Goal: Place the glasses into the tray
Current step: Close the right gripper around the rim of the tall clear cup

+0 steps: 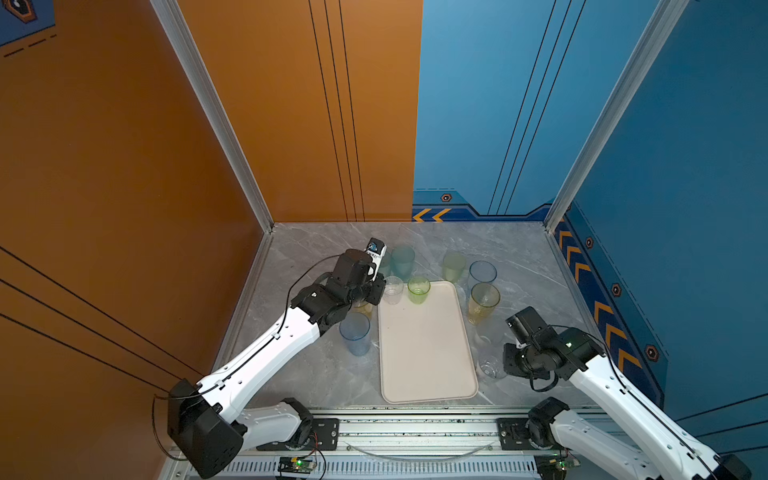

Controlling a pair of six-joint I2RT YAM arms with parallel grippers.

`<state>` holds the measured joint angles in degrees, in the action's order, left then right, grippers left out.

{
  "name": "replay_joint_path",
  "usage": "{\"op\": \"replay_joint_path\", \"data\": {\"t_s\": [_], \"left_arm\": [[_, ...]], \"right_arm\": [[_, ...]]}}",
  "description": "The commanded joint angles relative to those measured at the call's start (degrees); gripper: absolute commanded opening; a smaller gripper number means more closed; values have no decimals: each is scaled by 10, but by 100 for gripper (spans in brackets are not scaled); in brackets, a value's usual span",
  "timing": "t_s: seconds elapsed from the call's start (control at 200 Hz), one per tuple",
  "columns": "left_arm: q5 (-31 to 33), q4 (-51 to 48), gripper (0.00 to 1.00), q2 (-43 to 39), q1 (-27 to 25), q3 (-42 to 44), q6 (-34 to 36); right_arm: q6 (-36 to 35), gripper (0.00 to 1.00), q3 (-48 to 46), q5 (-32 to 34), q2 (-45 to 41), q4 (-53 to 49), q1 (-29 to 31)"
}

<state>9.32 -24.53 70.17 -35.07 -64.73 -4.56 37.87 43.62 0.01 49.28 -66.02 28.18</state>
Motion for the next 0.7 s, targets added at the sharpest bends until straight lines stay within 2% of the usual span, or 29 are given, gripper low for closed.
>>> {"op": "replay_joint_path", "data": {"t_s": [0.0,0.696], "left_arm": [[-18,6,24,0,9,12,-5],[-46,19,24,1,36,26,-7]], "right_arm": [[14,22,-6,8,8,7,1],[22,20,-8,21,42,19,-10]]}}
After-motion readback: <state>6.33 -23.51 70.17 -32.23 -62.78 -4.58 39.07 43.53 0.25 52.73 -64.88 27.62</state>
